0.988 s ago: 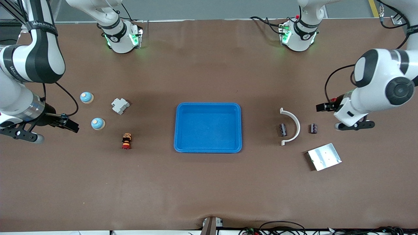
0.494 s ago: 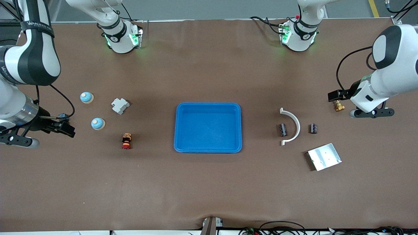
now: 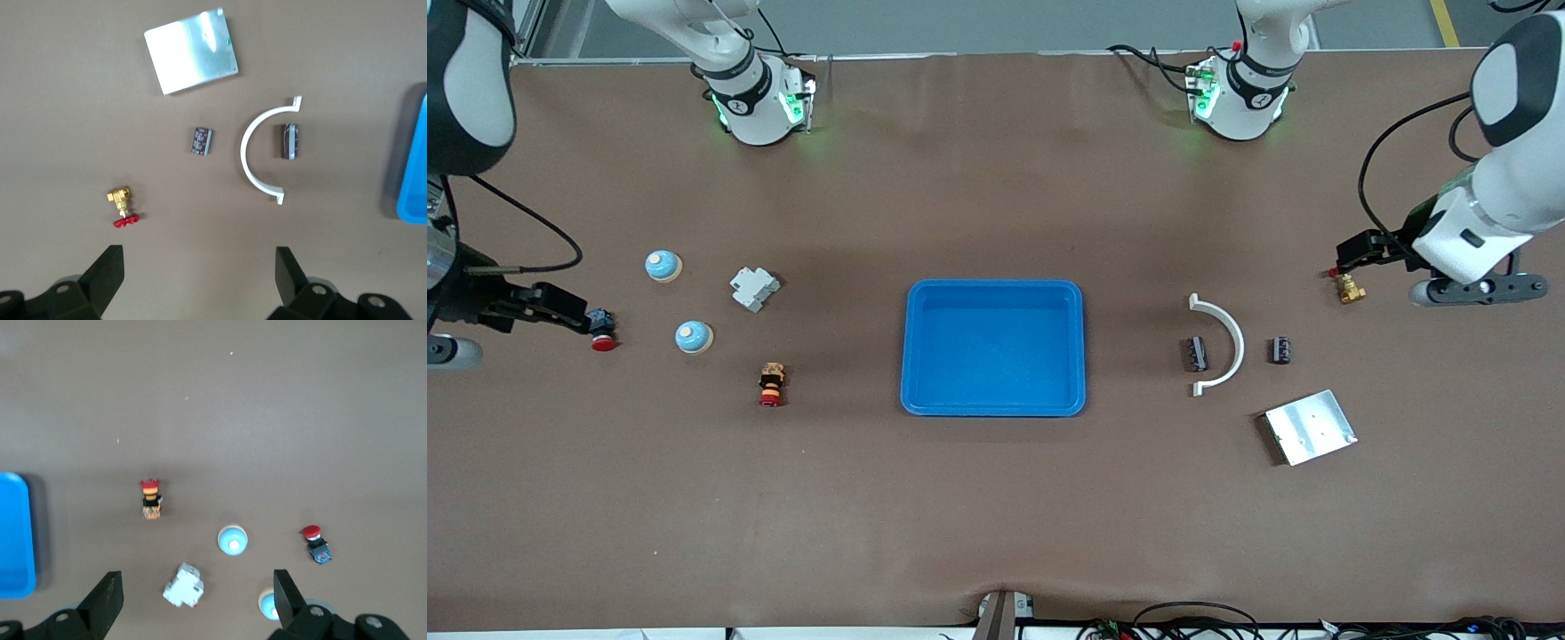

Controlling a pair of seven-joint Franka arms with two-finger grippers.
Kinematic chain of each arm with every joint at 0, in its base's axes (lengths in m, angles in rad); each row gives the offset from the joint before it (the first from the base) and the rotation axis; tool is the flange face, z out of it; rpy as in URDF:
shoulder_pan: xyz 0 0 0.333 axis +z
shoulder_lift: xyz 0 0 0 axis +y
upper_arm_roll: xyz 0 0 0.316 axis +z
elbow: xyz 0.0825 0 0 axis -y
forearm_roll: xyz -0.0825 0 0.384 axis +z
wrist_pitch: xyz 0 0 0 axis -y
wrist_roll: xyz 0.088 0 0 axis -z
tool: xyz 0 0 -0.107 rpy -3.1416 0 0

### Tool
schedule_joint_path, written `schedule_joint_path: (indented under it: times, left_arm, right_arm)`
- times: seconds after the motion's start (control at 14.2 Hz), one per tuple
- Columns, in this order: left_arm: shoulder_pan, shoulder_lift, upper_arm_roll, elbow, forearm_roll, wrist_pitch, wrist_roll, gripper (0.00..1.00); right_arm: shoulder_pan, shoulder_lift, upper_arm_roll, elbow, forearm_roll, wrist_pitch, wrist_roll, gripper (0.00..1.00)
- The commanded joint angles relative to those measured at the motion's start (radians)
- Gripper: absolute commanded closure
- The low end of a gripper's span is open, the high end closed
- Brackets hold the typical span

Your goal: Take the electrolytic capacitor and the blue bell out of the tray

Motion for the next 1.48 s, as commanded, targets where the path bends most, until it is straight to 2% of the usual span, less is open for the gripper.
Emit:
schedule_joint_path:
  times: [0.0,0.42,0.71,0.99,1.41]
  left_arm:
    - [0.006,0.023,-0.004,0.079,-0.020,-0.044,-0.001,0.00]
    - [0.000,0.026,-0.006,0.142,-0.011,-0.044,-0.002,0.00]
    - [-0.002,0.021,-0.009,0.150,-0.009,-0.044,0.004,0.00]
    - [-0.003,0.035,-0.007,0.217,-0.006,-0.037,0.001,0.00]
    - [0.007,0.067,-0.006,0.222,-0.005,-0.037,0.010,0.00]
  right_arm:
    - [-0.004,-0.009,-0.007,0.015,0.012,-0.038,-0.050,0.00]
    - [-0.042,-0.049,-0.009,0.014,0.004,-0.083,-0.073,0.00]
    - [-0.064,-0.067,-0.009,0.018,0.007,-0.081,-0.076,0.00]
    - [-0.061,-0.107,-0.004,0.012,0.013,-0.080,-0.076,0.00]
    - [-0.053,-0.188,-0.001,-0.083,0.015,-0.083,-0.067,0.00]
